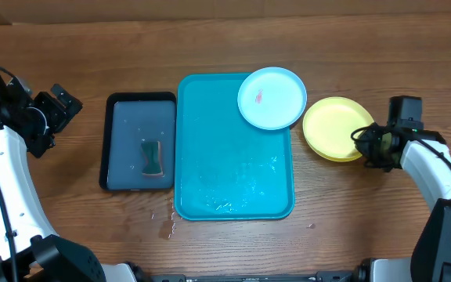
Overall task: Clean dirty plates on tray and stack at the side
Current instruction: 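Carry the yellow plate right and set it on the yellow plate stack, then release the plate and move the right gripper to the white plate rim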
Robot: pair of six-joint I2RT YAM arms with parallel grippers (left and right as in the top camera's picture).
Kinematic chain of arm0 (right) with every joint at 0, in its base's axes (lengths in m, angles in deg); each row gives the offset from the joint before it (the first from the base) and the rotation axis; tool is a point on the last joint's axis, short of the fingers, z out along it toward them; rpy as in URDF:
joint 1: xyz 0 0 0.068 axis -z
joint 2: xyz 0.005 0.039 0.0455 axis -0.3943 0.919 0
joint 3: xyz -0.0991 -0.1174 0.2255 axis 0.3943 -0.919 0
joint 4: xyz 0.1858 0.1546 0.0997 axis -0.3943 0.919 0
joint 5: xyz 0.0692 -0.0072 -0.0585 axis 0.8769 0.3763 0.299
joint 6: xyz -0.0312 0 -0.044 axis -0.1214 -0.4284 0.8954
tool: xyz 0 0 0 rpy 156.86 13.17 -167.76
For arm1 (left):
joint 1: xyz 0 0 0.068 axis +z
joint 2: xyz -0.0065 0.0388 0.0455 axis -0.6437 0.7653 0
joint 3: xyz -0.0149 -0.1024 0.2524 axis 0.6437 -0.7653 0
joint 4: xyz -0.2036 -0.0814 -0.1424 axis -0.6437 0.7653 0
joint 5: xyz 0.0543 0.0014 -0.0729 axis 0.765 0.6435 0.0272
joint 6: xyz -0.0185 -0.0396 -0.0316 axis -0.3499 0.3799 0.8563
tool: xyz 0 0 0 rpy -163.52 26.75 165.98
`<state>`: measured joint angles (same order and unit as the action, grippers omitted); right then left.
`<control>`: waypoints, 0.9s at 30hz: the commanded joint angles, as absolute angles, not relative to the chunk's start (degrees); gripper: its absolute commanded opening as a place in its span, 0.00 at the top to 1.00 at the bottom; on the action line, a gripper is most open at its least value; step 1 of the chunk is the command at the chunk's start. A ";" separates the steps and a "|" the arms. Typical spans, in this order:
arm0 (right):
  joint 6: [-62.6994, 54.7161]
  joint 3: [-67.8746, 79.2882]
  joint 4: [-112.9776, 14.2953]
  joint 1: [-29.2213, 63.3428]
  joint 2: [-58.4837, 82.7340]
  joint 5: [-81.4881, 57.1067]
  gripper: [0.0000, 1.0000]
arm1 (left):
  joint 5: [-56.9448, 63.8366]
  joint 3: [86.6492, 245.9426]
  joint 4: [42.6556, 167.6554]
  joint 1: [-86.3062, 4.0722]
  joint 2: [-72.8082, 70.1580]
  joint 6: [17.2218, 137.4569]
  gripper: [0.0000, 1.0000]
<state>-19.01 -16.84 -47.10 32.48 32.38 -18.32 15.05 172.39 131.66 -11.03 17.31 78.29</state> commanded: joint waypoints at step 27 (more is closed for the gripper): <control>-4.65 24.21 -24.11 19.67 44.38 -9.27 0.36 | 15.14 173.18 131.72 -10.83 17.15 78.62 0.00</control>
